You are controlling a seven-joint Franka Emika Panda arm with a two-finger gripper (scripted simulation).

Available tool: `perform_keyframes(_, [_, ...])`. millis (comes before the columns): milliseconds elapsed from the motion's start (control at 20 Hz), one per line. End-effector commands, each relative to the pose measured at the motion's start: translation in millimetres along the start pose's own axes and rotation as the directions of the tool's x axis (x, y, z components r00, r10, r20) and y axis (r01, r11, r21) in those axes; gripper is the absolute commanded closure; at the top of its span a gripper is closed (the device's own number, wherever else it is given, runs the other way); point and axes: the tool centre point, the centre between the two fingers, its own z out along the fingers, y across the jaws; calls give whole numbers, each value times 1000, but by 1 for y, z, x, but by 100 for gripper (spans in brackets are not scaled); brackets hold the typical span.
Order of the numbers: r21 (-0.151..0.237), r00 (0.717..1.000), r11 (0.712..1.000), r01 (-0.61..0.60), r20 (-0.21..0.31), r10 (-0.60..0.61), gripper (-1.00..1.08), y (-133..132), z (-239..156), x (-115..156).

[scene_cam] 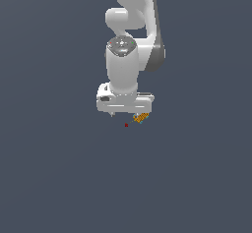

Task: Pick up the object and move it to a goal position.

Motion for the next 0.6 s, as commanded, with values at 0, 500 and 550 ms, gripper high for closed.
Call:
perform_keyframes(0, [0,1000,1000,0,0,0,-92,0,0,0])
perform_keyframes(500, [-13,999,1000,13,43,-13,-92,15,10,-10])
perform_keyframes(550, [-12,999,1000,13,42,-12,-92,15,10,-10])
